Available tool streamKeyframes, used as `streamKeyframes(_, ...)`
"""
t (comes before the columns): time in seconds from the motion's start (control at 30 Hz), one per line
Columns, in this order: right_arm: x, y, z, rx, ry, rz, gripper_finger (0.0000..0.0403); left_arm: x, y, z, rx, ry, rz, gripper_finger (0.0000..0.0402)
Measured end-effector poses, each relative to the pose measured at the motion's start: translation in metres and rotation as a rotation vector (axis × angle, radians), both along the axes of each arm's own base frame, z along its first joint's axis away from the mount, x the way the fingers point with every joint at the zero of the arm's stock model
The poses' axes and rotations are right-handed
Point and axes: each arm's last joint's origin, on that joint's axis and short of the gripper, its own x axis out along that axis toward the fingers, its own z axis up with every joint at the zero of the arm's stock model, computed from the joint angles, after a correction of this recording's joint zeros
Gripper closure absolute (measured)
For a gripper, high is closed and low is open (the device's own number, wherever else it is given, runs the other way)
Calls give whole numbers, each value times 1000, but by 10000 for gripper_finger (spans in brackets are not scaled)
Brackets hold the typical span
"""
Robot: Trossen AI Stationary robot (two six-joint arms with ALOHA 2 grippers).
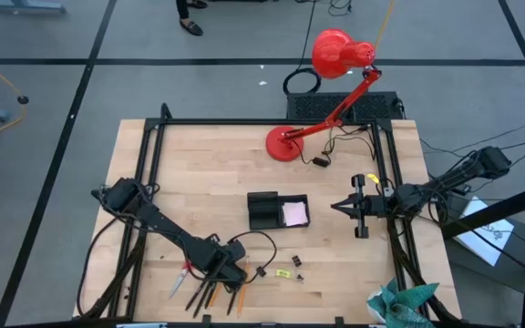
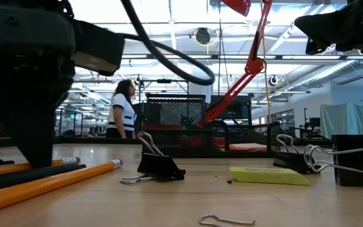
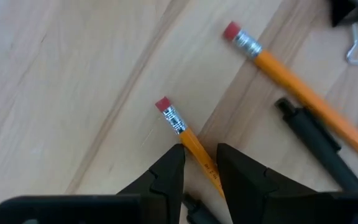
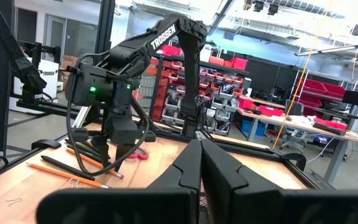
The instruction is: Pick and place office supplies into organizer
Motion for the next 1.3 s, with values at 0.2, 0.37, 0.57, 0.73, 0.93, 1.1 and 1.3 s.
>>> streamKeyframes(0.2, 0, 0, 0, 0, 1, 0, 399, 12, -1, 10, 68, -70, -39, 296)
streamKeyframes(0.37, 0, 0, 0, -1, 2, 0, 399, 18, 5, 13, 99, -89, -27, 296)
streamKeyframes(0.57, 0, 0, -1, -2, 7, 0, 399, 18, 11, 14, 71, -37, -37, 296)
streamKeyframes(0.73, 0, 0, -1, -4, 10, 0, 399, 17, 14, 14, 18, 23, -25, 295)
streamKeyframes(0.93, 0, 0, -1, -5, 15, 0, 399, 16, 16, 15, -29, 47, 35, 276)
streamKeyframes(1.1, 0, 0, -2, -7, 24, 1, 399, 18, 18, 16, -73, 62, 118, 243)
streamKeyframes(1.3, 0, 0, -3, -9, 33, 1, 399, 15, 12, 17, -119, 70, 182, 215)
